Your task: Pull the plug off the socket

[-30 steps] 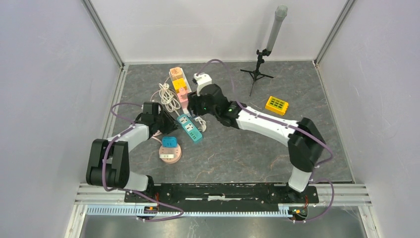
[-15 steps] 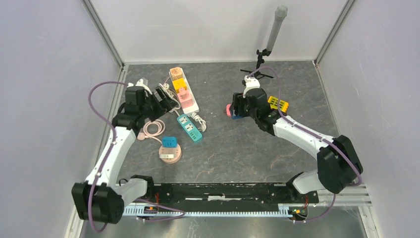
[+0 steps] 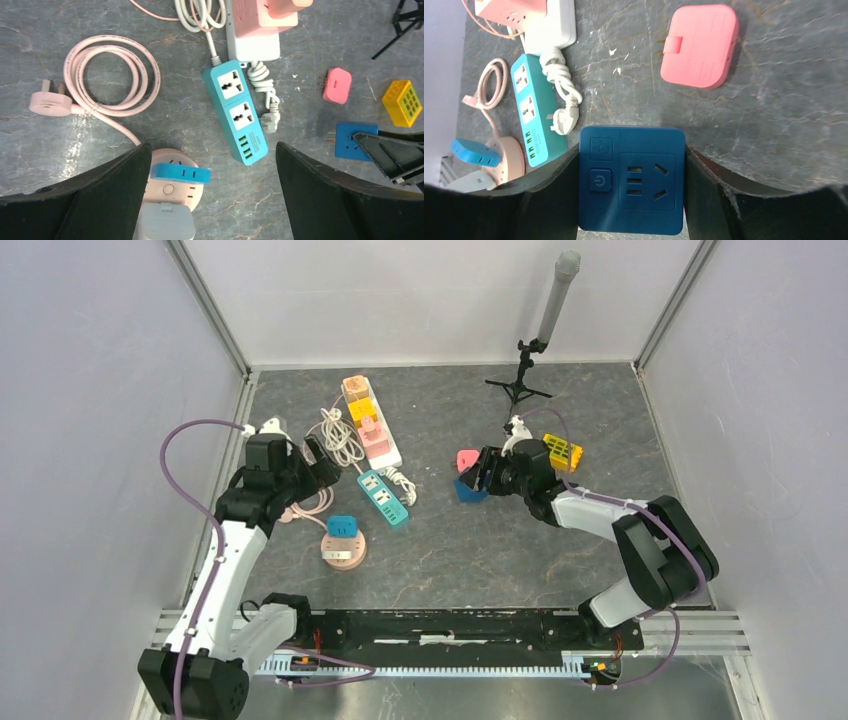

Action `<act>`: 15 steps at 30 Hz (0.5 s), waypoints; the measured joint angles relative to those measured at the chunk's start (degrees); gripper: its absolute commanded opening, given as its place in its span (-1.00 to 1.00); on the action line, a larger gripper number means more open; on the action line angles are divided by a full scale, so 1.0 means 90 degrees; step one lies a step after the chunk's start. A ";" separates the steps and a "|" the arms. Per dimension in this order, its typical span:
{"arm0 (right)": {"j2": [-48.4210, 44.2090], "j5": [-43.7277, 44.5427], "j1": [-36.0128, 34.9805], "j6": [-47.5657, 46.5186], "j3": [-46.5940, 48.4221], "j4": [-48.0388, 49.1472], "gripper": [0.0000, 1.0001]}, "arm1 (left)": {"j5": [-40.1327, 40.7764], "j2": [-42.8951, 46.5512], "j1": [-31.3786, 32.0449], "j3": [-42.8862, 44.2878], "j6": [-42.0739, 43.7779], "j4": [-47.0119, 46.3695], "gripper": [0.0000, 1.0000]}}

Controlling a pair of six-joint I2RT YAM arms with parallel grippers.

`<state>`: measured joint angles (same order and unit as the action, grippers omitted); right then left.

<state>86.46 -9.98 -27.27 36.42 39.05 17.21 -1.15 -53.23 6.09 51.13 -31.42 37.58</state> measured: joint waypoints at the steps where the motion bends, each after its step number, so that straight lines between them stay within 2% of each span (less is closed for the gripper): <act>1: 0.0073 -0.0104 0.0002 0.0100 -0.0063 0.0126 -0.84 | 0.0039 -0.0019 0.0000 -0.0002 0.0007 0.0029 1.00; 6: 0.0369 -0.0493 0.0002 0.0430 -0.0219 0.0639 -0.71 | 0.0134 -0.0175 0.0000 -0.0002 0.0039 0.0068 1.00; 15: 0.0656 -0.0566 0.0002 0.0595 -0.0299 0.1219 -0.51 | 0.0129 -0.0158 0.0000 -0.0070 0.0051 0.0189 1.00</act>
<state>92.36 -15.07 -27.24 41.78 36.36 28.18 0.01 -54.65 6.09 50.50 -30.96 39.29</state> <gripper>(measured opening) 0.669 0.994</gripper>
